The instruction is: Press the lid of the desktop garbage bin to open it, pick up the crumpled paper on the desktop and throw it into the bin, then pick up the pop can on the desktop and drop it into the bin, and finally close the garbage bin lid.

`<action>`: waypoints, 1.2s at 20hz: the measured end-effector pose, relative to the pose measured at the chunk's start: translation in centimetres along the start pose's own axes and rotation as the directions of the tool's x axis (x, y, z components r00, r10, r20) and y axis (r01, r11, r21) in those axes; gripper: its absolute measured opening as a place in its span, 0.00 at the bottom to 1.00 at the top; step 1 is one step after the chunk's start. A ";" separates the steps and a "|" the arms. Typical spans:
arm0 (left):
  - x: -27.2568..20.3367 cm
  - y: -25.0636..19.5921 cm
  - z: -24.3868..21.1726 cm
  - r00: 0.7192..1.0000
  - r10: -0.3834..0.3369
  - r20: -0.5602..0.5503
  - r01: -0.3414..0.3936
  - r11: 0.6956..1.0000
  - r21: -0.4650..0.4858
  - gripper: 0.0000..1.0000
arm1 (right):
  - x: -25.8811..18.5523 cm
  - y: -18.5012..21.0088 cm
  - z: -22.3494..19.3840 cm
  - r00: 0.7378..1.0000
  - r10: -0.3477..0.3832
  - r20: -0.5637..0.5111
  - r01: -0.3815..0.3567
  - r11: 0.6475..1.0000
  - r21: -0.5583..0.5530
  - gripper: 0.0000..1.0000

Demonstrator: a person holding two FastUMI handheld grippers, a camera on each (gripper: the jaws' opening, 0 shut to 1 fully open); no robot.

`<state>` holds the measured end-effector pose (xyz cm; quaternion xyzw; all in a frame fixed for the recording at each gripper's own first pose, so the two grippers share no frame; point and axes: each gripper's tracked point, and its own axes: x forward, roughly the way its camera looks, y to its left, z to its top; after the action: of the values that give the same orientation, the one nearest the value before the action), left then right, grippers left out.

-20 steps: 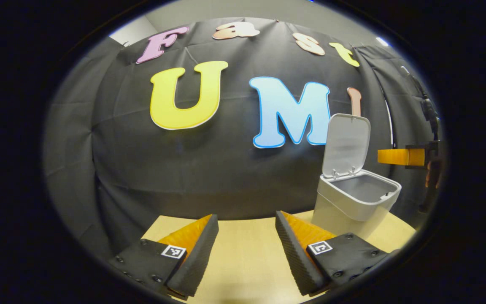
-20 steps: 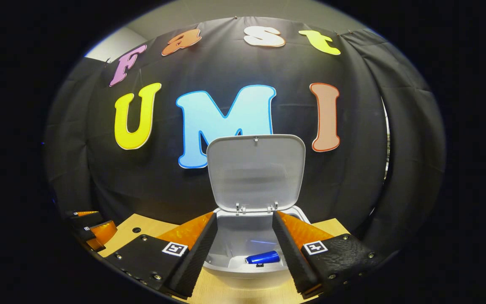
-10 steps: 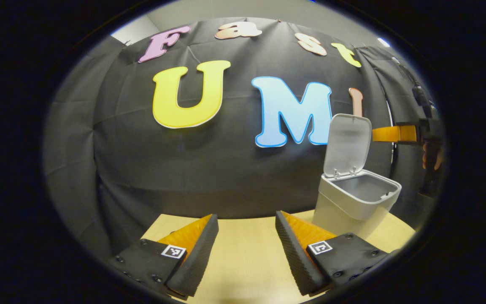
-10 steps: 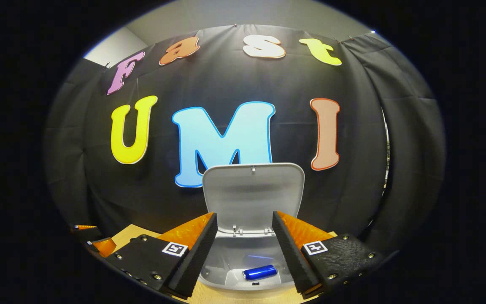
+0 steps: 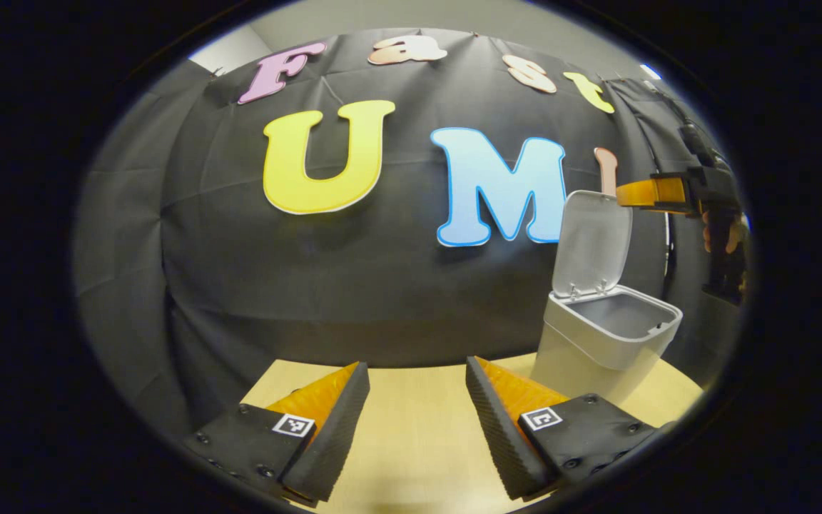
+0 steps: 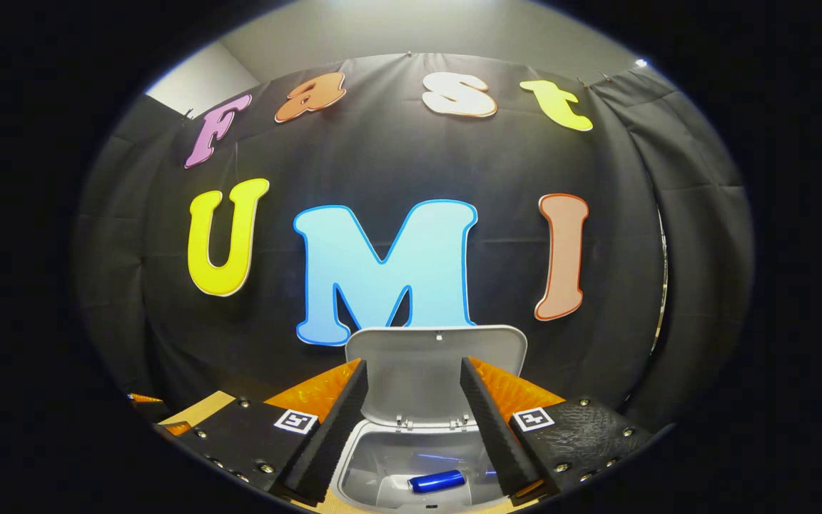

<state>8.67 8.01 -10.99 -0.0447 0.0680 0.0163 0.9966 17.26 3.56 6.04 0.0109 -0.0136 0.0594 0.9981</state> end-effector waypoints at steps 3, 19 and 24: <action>0.0 0.2 -0.3 1.000 0.004 -0.004 -0.004 1.000 -0.002 0.90 | 0.9 -0.4 1.2 1.000 -0.004 0.021 0.005 1.000 -0.010 0.84; -0.2 2.3 -1.9 0.998 0.037 -0.047 -0.038 0.999 -0.018 0.90 | 6.4 -1.7 4.3 0.993 -0.056 0.100 0.061 0.997 -0.047 0.84; -0.6 3.5 -2.7 0.996 0.059 -0.063 -0.061 0.998 -0.030 0.90 | 7.5 -2.9 3.2 0.994 -0.086 0.073 0.088 0.995 -0.037 0.84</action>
<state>7.62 11.20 -13.85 -0.0592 0.1001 0.0459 0.9922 24.95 1.53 9.44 -0.0064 -0.0501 0.0151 0.9986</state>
